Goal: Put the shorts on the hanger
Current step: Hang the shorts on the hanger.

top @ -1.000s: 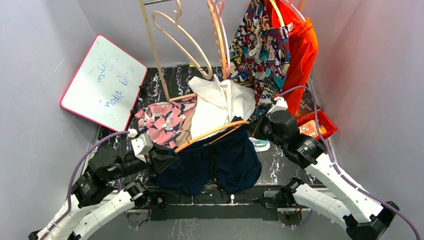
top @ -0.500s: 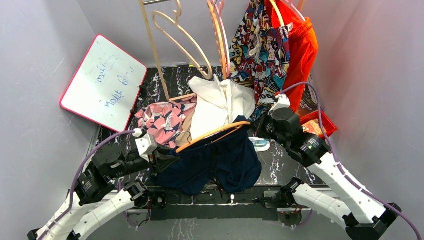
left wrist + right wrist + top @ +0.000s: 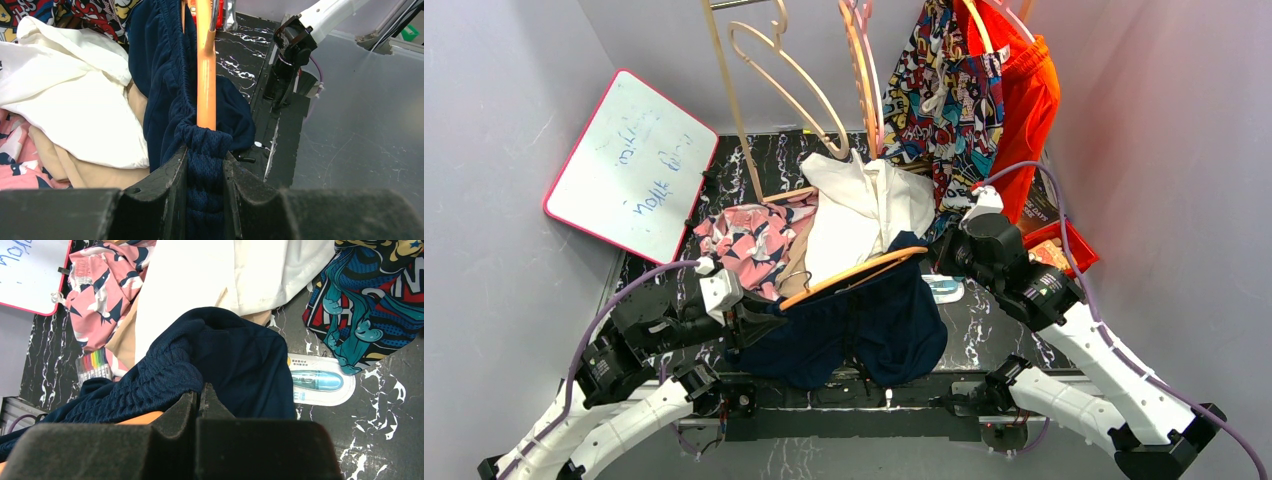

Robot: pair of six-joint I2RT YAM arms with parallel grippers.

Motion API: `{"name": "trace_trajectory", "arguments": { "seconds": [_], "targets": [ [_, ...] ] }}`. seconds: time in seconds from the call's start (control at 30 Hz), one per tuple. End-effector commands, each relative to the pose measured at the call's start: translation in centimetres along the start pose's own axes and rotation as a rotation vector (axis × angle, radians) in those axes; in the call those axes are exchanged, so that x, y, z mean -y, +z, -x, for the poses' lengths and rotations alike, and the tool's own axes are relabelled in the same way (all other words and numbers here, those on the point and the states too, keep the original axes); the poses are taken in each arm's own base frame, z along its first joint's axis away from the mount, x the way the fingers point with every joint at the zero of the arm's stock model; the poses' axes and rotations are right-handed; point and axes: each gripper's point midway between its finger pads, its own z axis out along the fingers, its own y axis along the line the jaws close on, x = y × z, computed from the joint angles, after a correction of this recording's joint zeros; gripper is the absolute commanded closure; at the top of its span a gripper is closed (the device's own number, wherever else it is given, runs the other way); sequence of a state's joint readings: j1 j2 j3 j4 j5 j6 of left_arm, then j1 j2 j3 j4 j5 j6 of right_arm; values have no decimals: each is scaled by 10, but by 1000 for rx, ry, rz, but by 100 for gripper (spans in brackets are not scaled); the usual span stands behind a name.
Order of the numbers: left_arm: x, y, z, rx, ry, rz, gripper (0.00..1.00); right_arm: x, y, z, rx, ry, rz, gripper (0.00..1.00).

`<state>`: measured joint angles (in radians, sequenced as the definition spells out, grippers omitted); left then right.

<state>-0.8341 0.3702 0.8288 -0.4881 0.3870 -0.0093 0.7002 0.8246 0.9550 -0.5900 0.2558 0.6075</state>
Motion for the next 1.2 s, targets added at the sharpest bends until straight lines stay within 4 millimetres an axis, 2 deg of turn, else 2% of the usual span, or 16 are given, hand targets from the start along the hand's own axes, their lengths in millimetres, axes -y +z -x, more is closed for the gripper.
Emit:
{"name": "trace_trajectory", "arguments": {
  "seconds": [0.0, 0.23, 0.6, 0.93, 1.17],
  "targets": [
    [20, -15, 26, 74, 24, -80, 100, 32, -7, 39, 152, -17, -172, 100],
    [18, -13, 24, 68, 18, -72, 100, 31, -7, 38, 153, -18, -169, 100],
    [12, -12, 8, 3, 14, -43, 100, 32, -15, 47, 188, -27, -167, 100],
    [-11, -11, 1, -27, 50, 73, 100, 30, -21, 51, 183, -42, -167, 100],
    [-16, -8, -3, -45, 60, 90, 100, 29, -23, 51, 181, -47, -162, 100]
  ]
}}
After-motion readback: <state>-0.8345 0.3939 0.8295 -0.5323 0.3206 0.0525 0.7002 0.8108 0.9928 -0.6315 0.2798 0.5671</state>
